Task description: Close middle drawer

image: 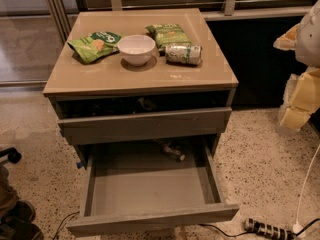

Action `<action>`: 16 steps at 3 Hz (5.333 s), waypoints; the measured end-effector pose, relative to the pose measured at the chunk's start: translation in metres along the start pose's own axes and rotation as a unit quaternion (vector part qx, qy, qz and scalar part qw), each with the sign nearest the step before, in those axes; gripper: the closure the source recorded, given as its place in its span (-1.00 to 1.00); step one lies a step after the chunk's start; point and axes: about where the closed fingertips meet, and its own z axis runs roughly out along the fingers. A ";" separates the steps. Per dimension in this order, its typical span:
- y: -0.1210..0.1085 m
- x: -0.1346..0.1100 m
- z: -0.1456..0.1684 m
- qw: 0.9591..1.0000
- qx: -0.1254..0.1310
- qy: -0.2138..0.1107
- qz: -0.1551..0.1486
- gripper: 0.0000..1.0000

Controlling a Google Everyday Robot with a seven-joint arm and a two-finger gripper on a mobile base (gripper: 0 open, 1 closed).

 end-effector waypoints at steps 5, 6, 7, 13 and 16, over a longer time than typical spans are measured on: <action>0.110 0.022 0.083 0.992 -0.066 -0.049 0.090 -1.00; 0.124 0.002 0.144 0.992 -0.045 -0.067 0.095 -1.00; 0.125 0.003 0.147 0.992 -0.049 -0.066 0.096 -1.00; 0.183 0.004 0.344 0.992 -0.084 -0.089 0.015 -1.00; 0.196 -0.006 0.450 0.991 -0.084 -0.101 -0.011 -1.00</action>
Offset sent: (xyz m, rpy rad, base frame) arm -0.0076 -0.0155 -0.0202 -0.0179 0.0498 -0.0307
